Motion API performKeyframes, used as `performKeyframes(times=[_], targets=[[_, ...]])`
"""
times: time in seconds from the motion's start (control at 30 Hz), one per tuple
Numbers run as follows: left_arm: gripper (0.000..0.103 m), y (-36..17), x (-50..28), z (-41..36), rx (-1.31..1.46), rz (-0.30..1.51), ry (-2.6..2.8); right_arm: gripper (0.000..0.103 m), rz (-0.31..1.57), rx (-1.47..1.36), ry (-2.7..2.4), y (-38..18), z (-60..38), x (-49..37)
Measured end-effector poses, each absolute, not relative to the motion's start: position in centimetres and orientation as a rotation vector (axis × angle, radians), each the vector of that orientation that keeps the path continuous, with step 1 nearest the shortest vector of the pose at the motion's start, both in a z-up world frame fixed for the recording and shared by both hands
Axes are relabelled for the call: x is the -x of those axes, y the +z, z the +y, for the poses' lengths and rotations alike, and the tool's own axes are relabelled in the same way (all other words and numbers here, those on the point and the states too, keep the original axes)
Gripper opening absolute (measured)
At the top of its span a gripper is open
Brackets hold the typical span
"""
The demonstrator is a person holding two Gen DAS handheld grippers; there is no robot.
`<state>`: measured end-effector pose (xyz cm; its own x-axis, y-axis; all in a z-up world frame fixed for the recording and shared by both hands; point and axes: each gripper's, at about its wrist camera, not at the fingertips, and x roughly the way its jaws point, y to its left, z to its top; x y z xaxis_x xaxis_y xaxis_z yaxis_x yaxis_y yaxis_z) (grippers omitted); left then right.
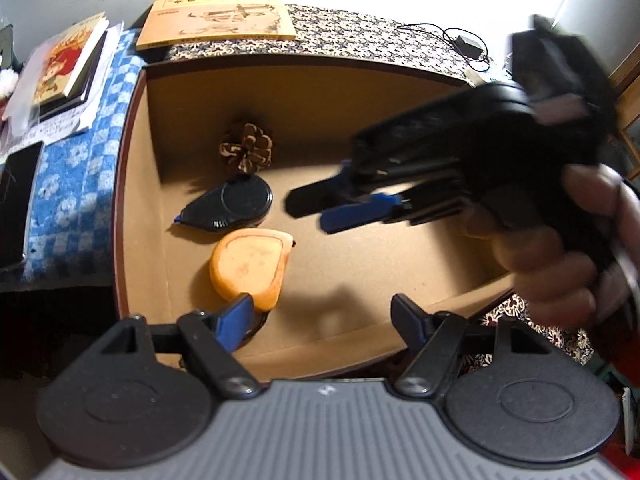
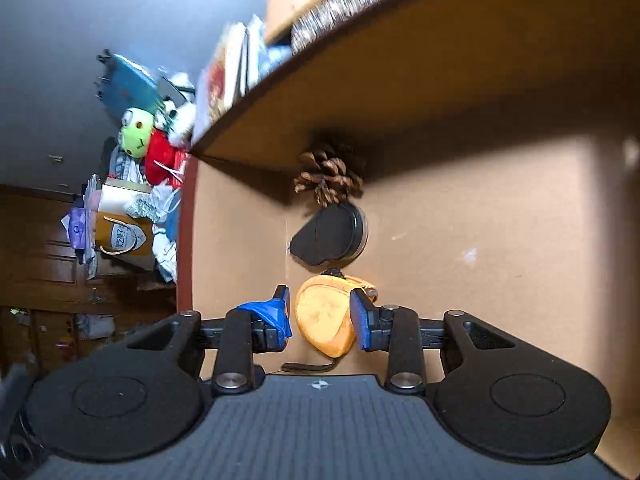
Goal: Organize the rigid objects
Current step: 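Withdraw the right tool up and out of the box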
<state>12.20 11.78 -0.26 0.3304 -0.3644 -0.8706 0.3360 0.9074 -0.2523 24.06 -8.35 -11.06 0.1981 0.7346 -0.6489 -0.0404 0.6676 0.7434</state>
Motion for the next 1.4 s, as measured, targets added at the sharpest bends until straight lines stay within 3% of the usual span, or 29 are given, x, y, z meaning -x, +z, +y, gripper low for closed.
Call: performKeyframes(times=[0.27, 0.83, 1.4], targets=[[0.073, 1.0, -11.4, 9.7, 0.000, 1.117, -0.277, 0.017, 1.027, -0.436, 0.611, -8.0, -9.6, -21.3], [0.075, 3.7, -5.5, 4.7, -0.038, 1.008, 0.043, 0.017, 0.761, -0.267, 0.665, -4.7, -14.6, -13.4], [0.075, 1.6, 1.3, 3.6, 0.024, 1.042, 0.185, 0.017, 0.739, -0.250, 0.736, -6.9, -17.4, -8.1]])
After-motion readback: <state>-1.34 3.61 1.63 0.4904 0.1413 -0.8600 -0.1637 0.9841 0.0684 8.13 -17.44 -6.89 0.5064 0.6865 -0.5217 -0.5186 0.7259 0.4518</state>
